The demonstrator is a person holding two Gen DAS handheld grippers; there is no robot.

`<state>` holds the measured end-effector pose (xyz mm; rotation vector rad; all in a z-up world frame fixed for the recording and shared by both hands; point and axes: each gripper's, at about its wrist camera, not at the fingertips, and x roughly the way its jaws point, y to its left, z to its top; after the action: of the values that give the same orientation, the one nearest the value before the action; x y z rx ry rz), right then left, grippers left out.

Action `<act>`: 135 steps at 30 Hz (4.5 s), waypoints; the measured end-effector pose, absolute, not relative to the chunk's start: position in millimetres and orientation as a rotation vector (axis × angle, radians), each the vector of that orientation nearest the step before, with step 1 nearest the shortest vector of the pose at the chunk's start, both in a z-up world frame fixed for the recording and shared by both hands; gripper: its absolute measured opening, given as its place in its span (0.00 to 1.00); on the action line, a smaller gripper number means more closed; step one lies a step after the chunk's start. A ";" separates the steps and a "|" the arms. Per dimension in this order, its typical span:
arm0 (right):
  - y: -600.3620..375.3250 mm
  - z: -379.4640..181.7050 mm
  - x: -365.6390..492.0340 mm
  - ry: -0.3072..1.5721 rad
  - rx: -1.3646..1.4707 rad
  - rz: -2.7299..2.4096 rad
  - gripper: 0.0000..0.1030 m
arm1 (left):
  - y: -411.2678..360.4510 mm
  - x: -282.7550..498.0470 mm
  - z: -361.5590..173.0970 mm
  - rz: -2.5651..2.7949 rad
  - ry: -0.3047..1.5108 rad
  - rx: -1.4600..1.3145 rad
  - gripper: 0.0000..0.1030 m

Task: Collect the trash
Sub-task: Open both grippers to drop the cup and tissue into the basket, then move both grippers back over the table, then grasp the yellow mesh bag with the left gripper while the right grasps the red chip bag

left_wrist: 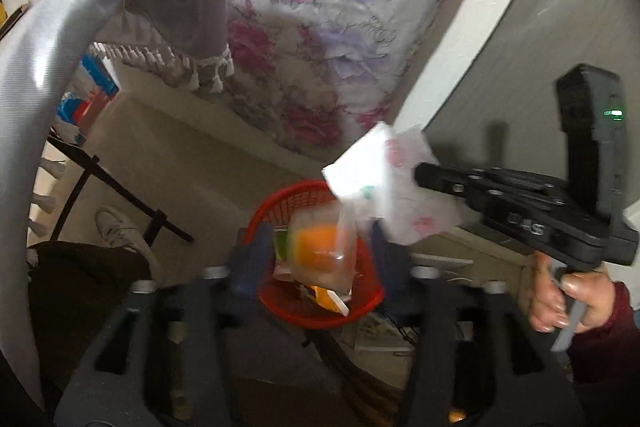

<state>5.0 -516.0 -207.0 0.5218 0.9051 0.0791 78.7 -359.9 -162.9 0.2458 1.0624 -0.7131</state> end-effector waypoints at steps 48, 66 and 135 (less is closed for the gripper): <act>-399.5 -71.4 15.8 0.680 0.337 0.310 0.54 | -209.1 39.4 -67.8 -0.328 0.683 0.093 0.93; -257.9 -29.8 77.9 0.724 0.212 0.498 0.59 | -67.4 62.9 -54.2 -0.112 0.634 -0.111 0.93; -83.1 31.5 255.8 0.592 0.092 0.657 0.26 | 54.7 134.9 -66.2 -0.136 0.780 -0.366 0.43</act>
<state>255.8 -83.1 31.5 0.0921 0.5921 0.6570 134.9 54.7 -66.2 -0.3665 0.7802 -0.1355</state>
